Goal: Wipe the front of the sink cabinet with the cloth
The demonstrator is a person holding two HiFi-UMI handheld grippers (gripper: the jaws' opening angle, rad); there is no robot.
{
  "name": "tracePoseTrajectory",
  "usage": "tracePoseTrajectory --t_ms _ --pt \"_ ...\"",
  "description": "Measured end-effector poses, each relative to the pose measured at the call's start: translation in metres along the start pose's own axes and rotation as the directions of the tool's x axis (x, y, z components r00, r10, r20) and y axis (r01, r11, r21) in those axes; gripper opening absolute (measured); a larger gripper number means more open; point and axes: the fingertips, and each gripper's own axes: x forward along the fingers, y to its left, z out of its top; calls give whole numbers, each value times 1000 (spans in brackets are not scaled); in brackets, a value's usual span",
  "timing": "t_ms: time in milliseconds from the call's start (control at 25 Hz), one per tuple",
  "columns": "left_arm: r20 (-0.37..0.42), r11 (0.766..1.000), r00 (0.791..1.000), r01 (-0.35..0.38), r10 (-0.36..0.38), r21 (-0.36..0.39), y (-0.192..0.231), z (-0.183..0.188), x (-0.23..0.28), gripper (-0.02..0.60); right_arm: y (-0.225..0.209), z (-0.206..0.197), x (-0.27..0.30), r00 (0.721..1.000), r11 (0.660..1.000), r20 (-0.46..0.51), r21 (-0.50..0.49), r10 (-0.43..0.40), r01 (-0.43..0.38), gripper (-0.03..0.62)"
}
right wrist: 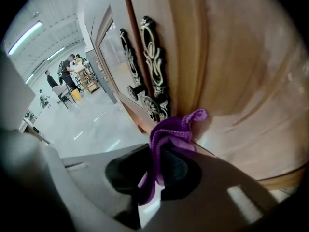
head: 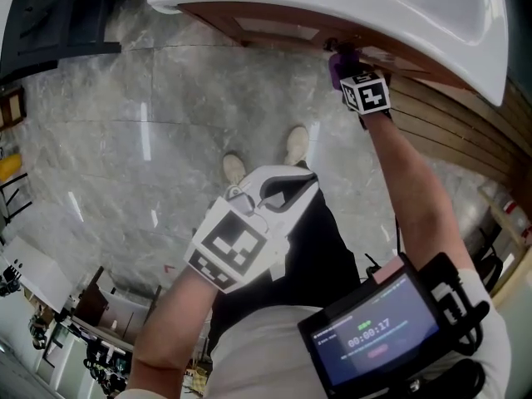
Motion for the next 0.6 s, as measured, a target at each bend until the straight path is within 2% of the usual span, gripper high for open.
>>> tracePoseTrajectory --t_ms 600 --pt "46 996 996 -69 71 -57 28 -24 -54 8 83 49 47 997 996 19 -47 80 -79 55"
